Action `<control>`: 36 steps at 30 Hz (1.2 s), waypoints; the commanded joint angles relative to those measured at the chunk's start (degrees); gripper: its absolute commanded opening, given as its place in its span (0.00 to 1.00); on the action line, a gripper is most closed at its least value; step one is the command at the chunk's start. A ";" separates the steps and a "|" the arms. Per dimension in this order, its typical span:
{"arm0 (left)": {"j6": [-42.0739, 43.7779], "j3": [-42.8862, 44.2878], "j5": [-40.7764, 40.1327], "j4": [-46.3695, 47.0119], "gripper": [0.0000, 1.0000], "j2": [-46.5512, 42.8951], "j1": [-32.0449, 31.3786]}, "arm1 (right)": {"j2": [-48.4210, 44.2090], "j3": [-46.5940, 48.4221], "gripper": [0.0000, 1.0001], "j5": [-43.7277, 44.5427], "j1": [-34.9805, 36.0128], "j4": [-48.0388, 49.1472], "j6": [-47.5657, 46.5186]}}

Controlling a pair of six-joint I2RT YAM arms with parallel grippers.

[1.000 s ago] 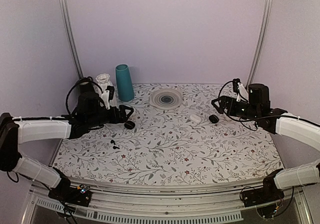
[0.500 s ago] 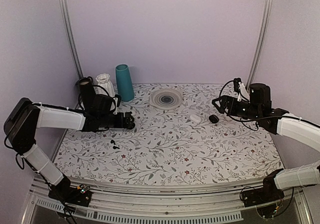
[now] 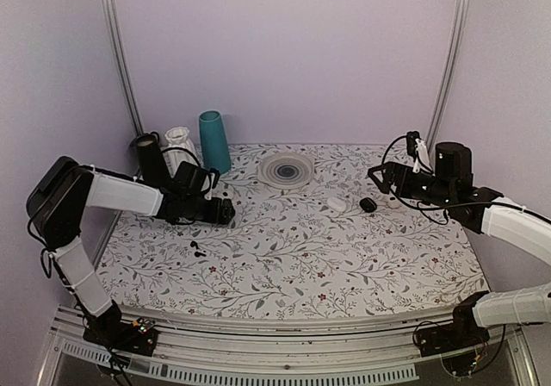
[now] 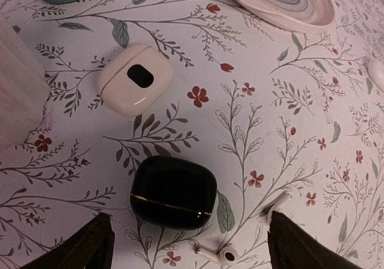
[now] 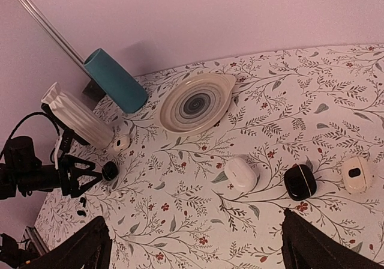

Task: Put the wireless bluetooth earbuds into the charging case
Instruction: Pick up the charging case from the center of the board.

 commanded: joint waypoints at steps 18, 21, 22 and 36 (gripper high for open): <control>10.20 5.41 -1.53 -2.25 0.69 8.43 0.44 | -3.48 -2.00 0.99 0.21 0.44 -0.61 0.94; 10.50 5.87 -1.08 -2.24 0.63 9.51 0.49 | -3.58 -2.15 0.99 -0.10 0.40 -0.54 1.27; 10.49 5.89 -0.98 -2.08 0.62 9.68 0.41 | -3.71 -2.25 0.99 -0.14 0.40 -0.52 1.29; 11.65 4.71 4.42 2.85 0.34 6.66 0.43 | -1.69 -2.19 0.99 -1.72 3.34 1.64 1.92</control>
